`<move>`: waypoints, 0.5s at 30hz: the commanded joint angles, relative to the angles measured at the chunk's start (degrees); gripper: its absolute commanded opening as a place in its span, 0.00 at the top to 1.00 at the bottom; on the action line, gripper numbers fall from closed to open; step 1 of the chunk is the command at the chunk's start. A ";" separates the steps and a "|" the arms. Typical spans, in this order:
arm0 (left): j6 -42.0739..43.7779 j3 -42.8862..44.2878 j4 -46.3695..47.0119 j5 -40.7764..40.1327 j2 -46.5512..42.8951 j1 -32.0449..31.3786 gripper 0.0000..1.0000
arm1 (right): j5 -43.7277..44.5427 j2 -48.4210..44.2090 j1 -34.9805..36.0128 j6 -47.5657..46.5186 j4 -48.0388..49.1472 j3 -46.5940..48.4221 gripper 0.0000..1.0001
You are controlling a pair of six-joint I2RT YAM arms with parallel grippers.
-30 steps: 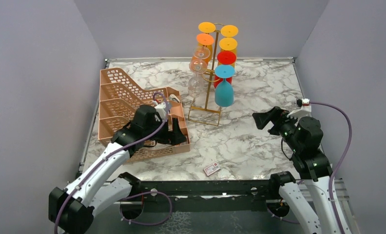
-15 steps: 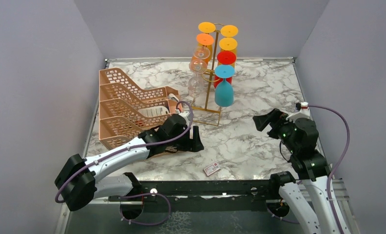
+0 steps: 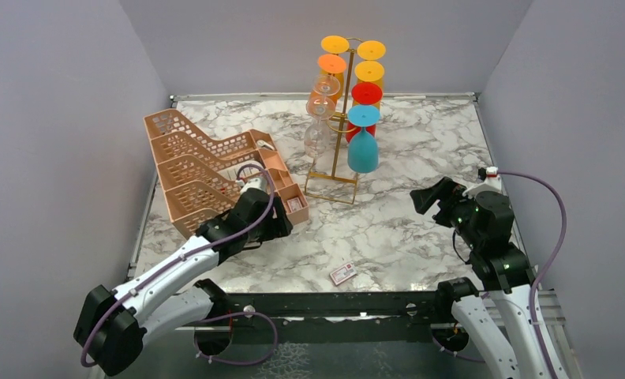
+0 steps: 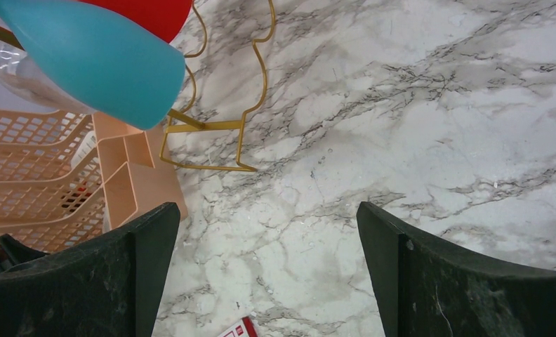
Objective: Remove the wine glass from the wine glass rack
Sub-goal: Adjust the distractor at the center of the board.
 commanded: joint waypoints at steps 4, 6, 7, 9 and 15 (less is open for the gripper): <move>5.27 4.91 -1.74 2.57 -4.30 2.70 0.23 | 0.51 0.58 0.31 0.19 0.57 -0.39 0.01; 6.47 7.28 -1.49 5.53 -4.24 2.70 0.23 | 0.37 0.89 0.27 0.10 0.75 -0.44 0.01; 6.86 8.31 -1.32 6.77 -4.23 2.65 0.23 | 0.36 1.02 0.31 0.02 0.71 -0.43 0.01; 7.50 10.18 -0.33 9.92 -4.03 2.66 0.23 | 0.66 1.26 0.31 -0.05 0.76 -0.51 0.01; 7.43 13.24 7.86 12.93 1.23 2.53 0.21 | 0.49 1.74 0.31 0.27 1.61 -1.63 0.01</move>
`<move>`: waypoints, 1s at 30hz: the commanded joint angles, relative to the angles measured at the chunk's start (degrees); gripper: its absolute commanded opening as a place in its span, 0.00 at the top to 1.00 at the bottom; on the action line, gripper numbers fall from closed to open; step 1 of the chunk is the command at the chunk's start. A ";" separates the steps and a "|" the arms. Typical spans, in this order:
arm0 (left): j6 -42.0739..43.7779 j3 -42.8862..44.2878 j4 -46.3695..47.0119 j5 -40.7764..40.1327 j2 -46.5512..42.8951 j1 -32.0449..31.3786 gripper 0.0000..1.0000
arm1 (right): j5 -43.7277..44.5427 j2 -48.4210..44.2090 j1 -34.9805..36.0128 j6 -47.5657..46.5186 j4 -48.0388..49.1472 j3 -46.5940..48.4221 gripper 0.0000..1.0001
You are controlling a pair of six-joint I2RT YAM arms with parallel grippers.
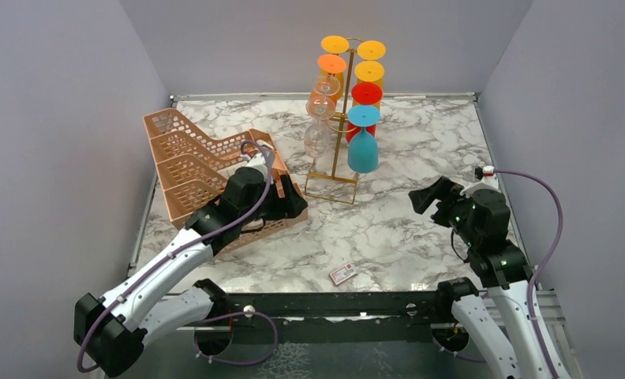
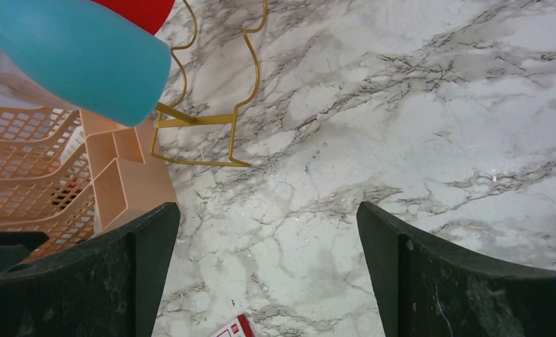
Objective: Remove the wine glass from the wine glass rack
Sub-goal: Adjust the distractor at the center of the board.
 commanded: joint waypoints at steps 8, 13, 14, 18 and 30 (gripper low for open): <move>-0.41 1.68 18.70 -2.27 15.87 0.17 0.22 | 1.81 0.84 0.31 -0.62 0.52 -1.14 0.01; -0.61 1.66 15.02 -8.34 20.50 0.25 0.23 | 2.09 0.76 0.31 -1.04 0.08 -0.88 0.01; -0.55 1.76 13.31 -9.56 20.80 0.21 0.24 | 2.16 0.77 0.31 -1.11 0.02 -0.77 0.01; -1.78 -1.28 7.79 -14.31 17.97 0.25 0.24 | 2.47 0.82 0.31 -1.09 0.12 -1.02 0.01; -2.41 -9.70 -3.98 -19.71 0.01 8.20 0.20 | 1.33 1.57 0.30 -0.81 0.63 -1.50 0.01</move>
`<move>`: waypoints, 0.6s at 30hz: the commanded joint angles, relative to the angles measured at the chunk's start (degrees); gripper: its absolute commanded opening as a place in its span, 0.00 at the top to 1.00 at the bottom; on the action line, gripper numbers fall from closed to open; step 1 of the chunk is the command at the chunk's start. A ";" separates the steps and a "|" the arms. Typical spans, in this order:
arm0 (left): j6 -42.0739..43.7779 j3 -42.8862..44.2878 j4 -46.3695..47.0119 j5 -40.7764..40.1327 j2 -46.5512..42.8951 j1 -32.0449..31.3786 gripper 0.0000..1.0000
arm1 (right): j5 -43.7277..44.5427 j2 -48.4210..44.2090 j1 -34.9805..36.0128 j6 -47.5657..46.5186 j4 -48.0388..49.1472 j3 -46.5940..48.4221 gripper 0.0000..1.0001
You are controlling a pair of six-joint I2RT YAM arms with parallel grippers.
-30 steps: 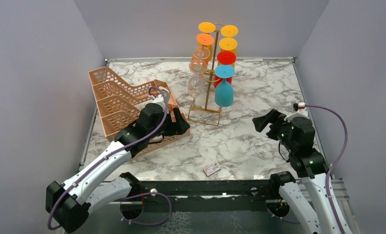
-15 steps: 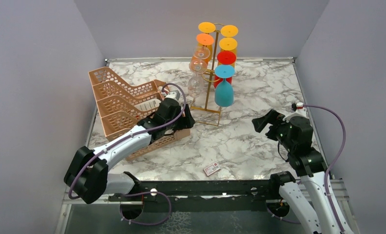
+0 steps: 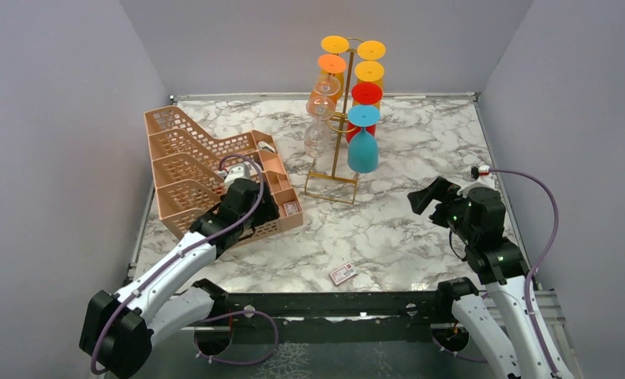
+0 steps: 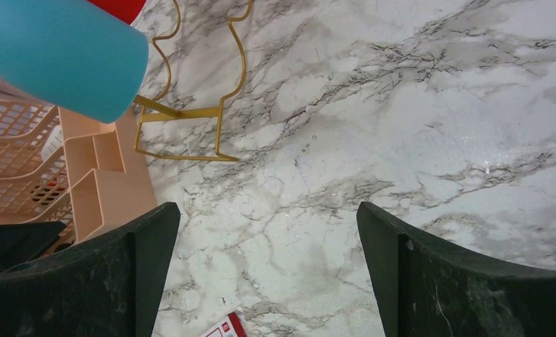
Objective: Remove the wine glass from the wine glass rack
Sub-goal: Adjust the distractor at the center of the board.
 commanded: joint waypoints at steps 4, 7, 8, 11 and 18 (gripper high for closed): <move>0.90 2.76 -7.37 0.72 -6.31 3.41 0.21 | 0.67 -0.18 0.27 -0.26 0.31 -0.03 0.01; 1.96 4.51 -1.32 7.89 -9.39 3.42 0.21 | 0.68 -0.23 0.29 -0.06 0.47 -0.22 0.01; 2.17 5.09 0.57 10.26 -9.68 3.42 0.21 | 0.49 -0.16 0.31 0.05 0.60 -0.32 0.01; 3.15 7.02 5.17 17.24 -7.20 3.31 0.20 | -0.09 -0.04 0.31 0.44 0.93 -0.50 0.01; 4.56 9.61 10.12 24.81 7.22 2.12 0.21 | -0.91 0.28 0.29 0.91 1.51 -0.91 0.01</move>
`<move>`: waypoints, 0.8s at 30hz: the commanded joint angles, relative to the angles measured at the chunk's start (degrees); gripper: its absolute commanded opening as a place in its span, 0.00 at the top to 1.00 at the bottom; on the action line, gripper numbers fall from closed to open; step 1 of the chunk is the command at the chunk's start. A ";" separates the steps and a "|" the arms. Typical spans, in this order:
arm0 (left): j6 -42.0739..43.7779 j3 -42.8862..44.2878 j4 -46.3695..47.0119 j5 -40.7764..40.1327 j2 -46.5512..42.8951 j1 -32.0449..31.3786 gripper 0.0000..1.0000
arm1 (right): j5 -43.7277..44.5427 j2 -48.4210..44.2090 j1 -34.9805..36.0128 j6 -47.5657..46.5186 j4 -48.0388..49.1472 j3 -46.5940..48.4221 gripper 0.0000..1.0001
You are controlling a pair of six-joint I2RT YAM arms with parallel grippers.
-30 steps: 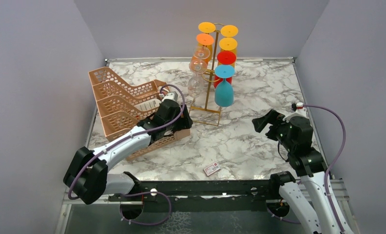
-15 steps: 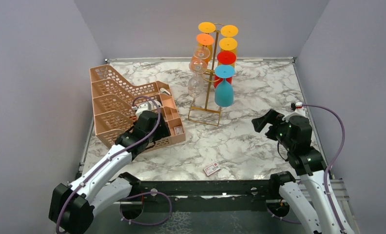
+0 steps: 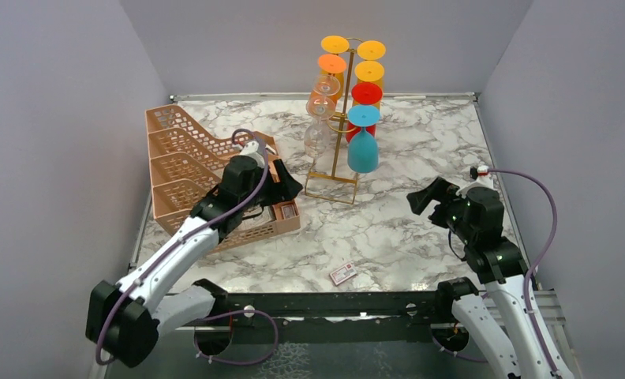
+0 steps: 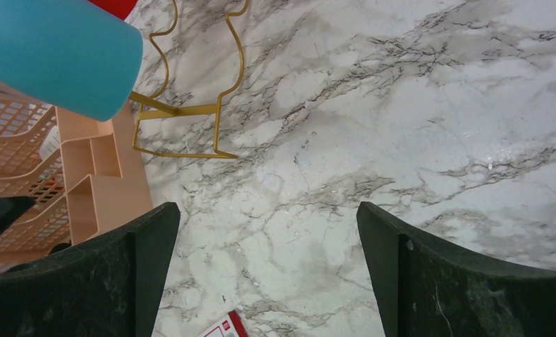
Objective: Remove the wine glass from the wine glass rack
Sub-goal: Adjust the distractor at the center of the board.
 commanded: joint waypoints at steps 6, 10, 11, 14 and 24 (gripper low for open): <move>0.33 -1.14 -0.16 0.06 10.81 -2.10 0.26 | 0.12 0.39 0.31 -0.18 1.11 -0.19 0.01; -1.06 -4.69 -5.28 -10.21 8.87 -1.44 0.26 | -0.07 0.61 0.30 -0.45 1.45 -0.38 0.01; -0.84 -5.42 -6.04 -11.07 8.63 -0.81 0.26 | -0.02 0.67 0.31 -0.47 1.52 -0.49 0.01; -0.30 -6.79 -8.26 -13.41 8.59 1.58 0.26 | -0.33 0.91 0.31 -0.36 2.09 -0.93 0.01; 0.82 -6.29 -14.17 -17.88 3.66 7.53 0.25 | 0.30 1.38 0.29 -1.32 1.82 -0.90 0.01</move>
